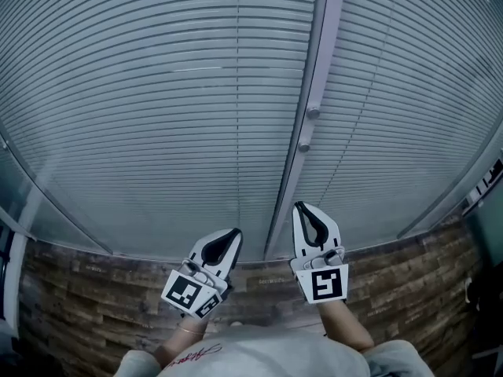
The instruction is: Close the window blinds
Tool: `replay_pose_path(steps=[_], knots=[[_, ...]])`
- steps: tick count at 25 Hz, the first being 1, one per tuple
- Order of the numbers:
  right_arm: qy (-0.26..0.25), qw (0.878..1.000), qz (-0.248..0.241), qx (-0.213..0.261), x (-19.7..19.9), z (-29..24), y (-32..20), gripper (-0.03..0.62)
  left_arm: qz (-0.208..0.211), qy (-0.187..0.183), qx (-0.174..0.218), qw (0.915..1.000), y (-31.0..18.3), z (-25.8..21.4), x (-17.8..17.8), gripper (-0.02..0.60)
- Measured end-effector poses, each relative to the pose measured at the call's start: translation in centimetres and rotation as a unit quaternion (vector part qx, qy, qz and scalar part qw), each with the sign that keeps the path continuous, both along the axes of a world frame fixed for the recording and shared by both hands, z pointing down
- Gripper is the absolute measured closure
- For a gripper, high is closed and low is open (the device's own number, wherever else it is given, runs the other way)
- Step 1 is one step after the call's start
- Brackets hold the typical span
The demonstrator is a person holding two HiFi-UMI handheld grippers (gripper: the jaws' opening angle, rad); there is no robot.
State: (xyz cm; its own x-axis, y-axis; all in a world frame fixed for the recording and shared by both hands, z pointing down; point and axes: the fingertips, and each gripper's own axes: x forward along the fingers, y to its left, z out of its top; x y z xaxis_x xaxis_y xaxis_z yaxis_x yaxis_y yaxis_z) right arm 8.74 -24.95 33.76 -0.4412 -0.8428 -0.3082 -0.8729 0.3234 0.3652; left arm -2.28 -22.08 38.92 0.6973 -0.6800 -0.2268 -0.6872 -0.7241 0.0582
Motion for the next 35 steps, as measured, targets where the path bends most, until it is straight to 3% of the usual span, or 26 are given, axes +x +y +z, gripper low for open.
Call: replay_pose_path(steps=[15,26,35], knots=[[0.027,0.996,0.001,-0.088,-0.6,5.9,1.3,0.577,-0.009,-0.004,0.001,0.9999,-0.3,1.4,-0.3,0.563],[0.029,0.992,0.001,-0.124,-1.1,7.7,1.5,0.577,-0.009,-0.005,-0.005,0.9999,-0.4,1.7,-0.3,0.563],[0.030,0.992,-0.007,-0.124,-1.2,7.5,1.0,0.577,-0.007,-0.012,-0.005,0.9999,-1.1,1.8,0.1,0.563]])
